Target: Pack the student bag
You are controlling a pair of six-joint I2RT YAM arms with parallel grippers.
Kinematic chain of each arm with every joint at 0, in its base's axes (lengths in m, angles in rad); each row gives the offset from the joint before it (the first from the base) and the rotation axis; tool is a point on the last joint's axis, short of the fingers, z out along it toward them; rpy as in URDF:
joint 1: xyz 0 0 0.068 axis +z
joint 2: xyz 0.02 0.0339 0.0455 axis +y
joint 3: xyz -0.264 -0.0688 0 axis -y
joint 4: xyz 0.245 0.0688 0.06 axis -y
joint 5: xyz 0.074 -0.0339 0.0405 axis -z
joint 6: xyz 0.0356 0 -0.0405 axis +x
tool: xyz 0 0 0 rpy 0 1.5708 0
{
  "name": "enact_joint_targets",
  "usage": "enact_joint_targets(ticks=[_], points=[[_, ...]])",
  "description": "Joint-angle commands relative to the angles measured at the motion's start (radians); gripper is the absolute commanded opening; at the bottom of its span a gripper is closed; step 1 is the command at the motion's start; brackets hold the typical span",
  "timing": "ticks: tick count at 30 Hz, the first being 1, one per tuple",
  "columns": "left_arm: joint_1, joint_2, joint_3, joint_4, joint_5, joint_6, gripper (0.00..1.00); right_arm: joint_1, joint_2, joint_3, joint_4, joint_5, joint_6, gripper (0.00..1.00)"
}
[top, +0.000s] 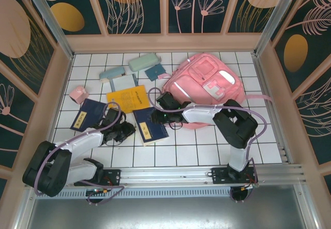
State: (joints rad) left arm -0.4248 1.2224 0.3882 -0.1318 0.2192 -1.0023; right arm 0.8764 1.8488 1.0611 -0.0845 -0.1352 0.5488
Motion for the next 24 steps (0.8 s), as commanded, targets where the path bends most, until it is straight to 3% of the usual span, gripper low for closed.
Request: enact_joint_targets(ticks=[1, 4, 10, 12, 13, 17, 24], points=[[-0.009, 0.012, 0.001, -0.03, -0.054, 0.016, 0.3, -0.017, -0.056, 0.001, -0.072, 0.042, -0.021, 0.42], [-0.009, -0.068, 0.016, -0.089, -0.117, 0.015, 0.34, -0.017, -0.077, 0.018, -0.095, 0.068, -0.029, 0.42], [-0.009, -0.2, 0.026, -0.057, -0.094, -0.024, 0.49, -0.028, -0.079, 0.009, -0.092, 0.062, -0.039, 0.44], [-0.008, -0.208, 0.031, -0.02, -0.066, -0.022, 0.66, -0.029, -0.061, -0.004, -0.082, 0.053, -0.038, 0.44], [-0.009, -0.206, 0.027, 0.009, -0.045, -0.025, 0.69, -0.031, -0.053, -0.01, -0.073, 0.046, -0.035, 0.44], [-0.009, -0.154, 0.0, 0.114, 0.034, -0.046, 0.7, -0.031, -0.028, -0.028, -0.045, 0.022, -0.024, 0.44], [-0.054, 0.038, 0.047, 0.075, 0.005, -0.008, 0.64, -0.03, 0.012, -0.036, -0.039, 0.012, -0.015, 0.44]])
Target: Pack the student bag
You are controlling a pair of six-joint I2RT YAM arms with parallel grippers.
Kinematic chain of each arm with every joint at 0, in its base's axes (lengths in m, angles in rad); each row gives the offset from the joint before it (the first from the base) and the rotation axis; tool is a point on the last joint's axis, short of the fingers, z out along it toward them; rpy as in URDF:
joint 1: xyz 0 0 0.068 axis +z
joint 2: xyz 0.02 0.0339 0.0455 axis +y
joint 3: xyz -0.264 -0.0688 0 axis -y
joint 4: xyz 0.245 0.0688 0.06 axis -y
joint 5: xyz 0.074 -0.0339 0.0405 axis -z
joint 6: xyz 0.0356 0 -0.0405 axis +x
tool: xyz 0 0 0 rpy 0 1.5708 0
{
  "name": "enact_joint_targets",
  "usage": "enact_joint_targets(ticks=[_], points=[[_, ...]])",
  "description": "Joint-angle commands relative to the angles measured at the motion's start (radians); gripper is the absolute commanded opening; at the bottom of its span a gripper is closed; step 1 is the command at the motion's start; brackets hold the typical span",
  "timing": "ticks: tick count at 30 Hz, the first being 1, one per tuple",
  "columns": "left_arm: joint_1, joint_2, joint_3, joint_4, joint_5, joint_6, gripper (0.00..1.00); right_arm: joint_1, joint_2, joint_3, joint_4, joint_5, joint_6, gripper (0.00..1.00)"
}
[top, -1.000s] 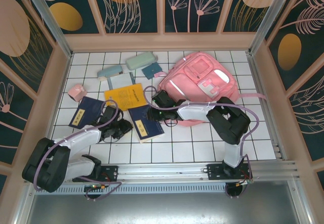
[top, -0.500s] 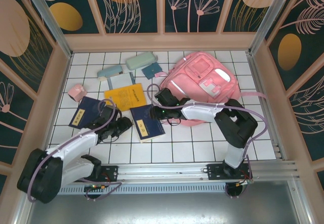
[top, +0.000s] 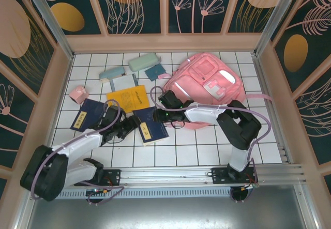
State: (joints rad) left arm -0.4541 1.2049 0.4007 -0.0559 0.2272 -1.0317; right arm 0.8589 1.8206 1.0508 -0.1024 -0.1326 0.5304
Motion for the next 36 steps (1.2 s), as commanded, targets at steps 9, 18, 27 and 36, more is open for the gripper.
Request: enact_joint_targets(ticks=[9, 18, 27, 36], points=[[-0.083, 0.213, 0.049, -0.063, -0.07, 0.024, 0.29, -0.008, 0.102, -0.032, -0.018, -0.041, 0.011, 0.45], [-0.086, 0.209, 0.003, -0.008, -0.053, 0.002, 0.23, 0.023, 0.176, 0.033, -0.13, -0.008, 0.052, 0.43], [-0.087, 0.218, -0.025, 0.068, -0.029, -0.014, 0.2, 0.004, 0.04, -0.075, 0.214, -0.469, 0.056, 0.38], [-0.087, 0.22, -0.017, 0.086, -0.031, -0.01, 0.2, -0.054, -0.1, -0.148, 0.327, -0.653, 0.063, 0.34]])
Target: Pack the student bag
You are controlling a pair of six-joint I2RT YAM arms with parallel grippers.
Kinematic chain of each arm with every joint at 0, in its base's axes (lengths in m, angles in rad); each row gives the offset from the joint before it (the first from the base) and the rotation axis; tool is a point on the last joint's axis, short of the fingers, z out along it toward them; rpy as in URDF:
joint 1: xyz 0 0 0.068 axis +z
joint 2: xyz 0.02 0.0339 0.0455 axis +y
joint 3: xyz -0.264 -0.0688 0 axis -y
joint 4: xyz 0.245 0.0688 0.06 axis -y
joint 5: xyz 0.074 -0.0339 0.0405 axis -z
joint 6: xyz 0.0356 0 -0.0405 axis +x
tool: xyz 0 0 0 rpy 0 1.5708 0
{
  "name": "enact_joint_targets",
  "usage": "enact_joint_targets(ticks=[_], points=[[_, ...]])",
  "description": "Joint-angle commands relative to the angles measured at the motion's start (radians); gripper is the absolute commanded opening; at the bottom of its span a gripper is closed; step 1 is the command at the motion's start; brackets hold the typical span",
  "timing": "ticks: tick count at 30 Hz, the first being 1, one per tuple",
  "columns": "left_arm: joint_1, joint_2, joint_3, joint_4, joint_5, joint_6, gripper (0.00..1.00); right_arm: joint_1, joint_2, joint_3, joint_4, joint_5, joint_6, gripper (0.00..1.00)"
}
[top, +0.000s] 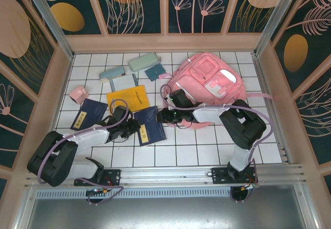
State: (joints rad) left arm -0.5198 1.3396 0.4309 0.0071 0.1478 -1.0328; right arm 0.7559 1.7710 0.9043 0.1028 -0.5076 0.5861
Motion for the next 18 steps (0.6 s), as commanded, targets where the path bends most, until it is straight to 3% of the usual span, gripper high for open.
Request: enact_joint_targets(ticks=[1, 11, 18], points=[[-0.022, 0.084, -0.047, 0.026, 0.049, -0.01, 0.2, 0.051, -0.045, 0.005, 0.102, -0.271, -0.003, 0.35], [-0.021, 0.007, -0.049, 0.048, 0.061, -0.01, 0.2, 0.11, 0.082, 0.079, 0.056, -0.204, -0.02, 0.33], [-0.022, -0.054, -0.033, -0.017, 0.034, -0.002, 0.21, 0.07, 0.05, 0.041, 0.056, -0.134, -0.001, 0.05]])
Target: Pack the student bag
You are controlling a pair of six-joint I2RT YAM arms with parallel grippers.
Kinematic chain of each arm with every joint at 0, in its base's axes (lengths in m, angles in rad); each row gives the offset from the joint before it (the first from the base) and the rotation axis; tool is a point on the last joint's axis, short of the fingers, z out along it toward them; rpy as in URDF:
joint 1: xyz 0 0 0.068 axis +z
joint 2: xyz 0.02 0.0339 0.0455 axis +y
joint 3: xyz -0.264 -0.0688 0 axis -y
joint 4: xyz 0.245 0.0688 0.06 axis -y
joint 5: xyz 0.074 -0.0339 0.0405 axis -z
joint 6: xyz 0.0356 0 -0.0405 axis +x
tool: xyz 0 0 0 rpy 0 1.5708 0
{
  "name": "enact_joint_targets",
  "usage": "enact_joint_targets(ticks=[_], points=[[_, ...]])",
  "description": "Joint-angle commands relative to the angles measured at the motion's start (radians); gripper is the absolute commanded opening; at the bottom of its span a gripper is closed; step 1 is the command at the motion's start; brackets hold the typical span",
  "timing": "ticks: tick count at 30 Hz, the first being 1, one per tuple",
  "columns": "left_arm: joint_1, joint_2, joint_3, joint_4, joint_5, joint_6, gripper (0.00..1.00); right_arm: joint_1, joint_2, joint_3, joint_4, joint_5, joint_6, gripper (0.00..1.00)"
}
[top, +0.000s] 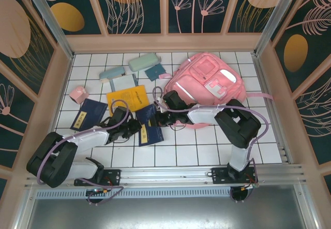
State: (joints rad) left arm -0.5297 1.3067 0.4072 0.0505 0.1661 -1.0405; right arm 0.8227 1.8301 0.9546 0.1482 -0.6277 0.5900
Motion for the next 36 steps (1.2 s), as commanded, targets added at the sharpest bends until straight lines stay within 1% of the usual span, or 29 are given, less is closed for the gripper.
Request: enact_joint_targets(ticks=[1, 3, 4, 8, 9, 10, 13, 15, 17, 18, 20, 23, 26, 30, 36], points=[[-0.012, -0.036, -0.001, -0.077, 0.006, 0.011, 0.23, -0.004, -0.02, -0.008, 0.002, -0.006, -0.007, 0.0], [-0.012, -0.065, 0.017, -0.112, -0.017, 0.015, 0.28, -0.019, -0.038, 0.001, -0.017, 0.003, -0.013, 0.0], [-0.012, -0.08, 0.031, -0.131, -0.027, 0.019, 0.34, -0.027, -0.048, 0.007, -0.031, 0.01, -0.018, 0.0], [-0.01, -0.136, 0.096, -0.188, -0.065, 0.036, 0.47, -0.071, -0.092, 0.031, -0.077, 0.017, -0.031, 0.0], [-0.009, -0.149, 0.109, -0.188, -0.068, 0.038, 0.5, -0.084, -0.104, 0.034, -0.085, 0.015, -0.033, 0.0], [-0.005, -0.162, 0.122, -0.179, -0.062, 0.039, 0.51, -0.097, -0.118, 0.039, -0.093, 0.009, -0.035, 0.0], [0.035, -0.186, 0.142, -0.103, 0.024, 0.046, 0.51, -0.137, -0.158, 0.057, -0.112, -0.017, -0.04, 0.0], [0.088, -0.196, 0.148, -0.041, 0.102, 0.034, 0.54, -0.167, -0.187, 0.065, -0.116, -0.038, -0.039, 0.0], [0.124, -0.204, 0.14, 0.049, 0.176, 0.008, 0.63, -0.194, -0.21, 0.069, -0.101, -0.07, -0.025, 0.0], [0.132, -0.205, 0.135, 0.103, 0.212, -0.01, 0.68, -0.209, -0.22, 0.072, -0.082, -0.095, -0.013, 0.0], [0.134, -0.192, 0.139, 0.184, 0.265, -0.034, 0.74, -0.231, -0.233, 0.078, -0.046, -0.142, 0.019, 0.0], [0.134, -0.156, 0.146, 0.253, 0.321, -0.058, 0.75, -0.251, -0.246, 0.085, 0.036, -0.206, 0.075, 0.0], [0.135, -0.128, 0.139, 0.308, 0.345, -0.082, 0.74, -0.256, -0.246, 0.096, 0.102, -0.258, 0.119, 0.0], [0.139, -0.101, 0.119, 0.426, 0.398, -0.134, 0.74, -0.258, -0.241, 0.09, 0.195, -0.317, 0.182, 0.0], [0.148, -0.08, 0.122, 0.48, 0.43, -0.143, 0.74, -0.26, -0.235, 0.067, 0.289, -0.361, 0.246, 0.0]])
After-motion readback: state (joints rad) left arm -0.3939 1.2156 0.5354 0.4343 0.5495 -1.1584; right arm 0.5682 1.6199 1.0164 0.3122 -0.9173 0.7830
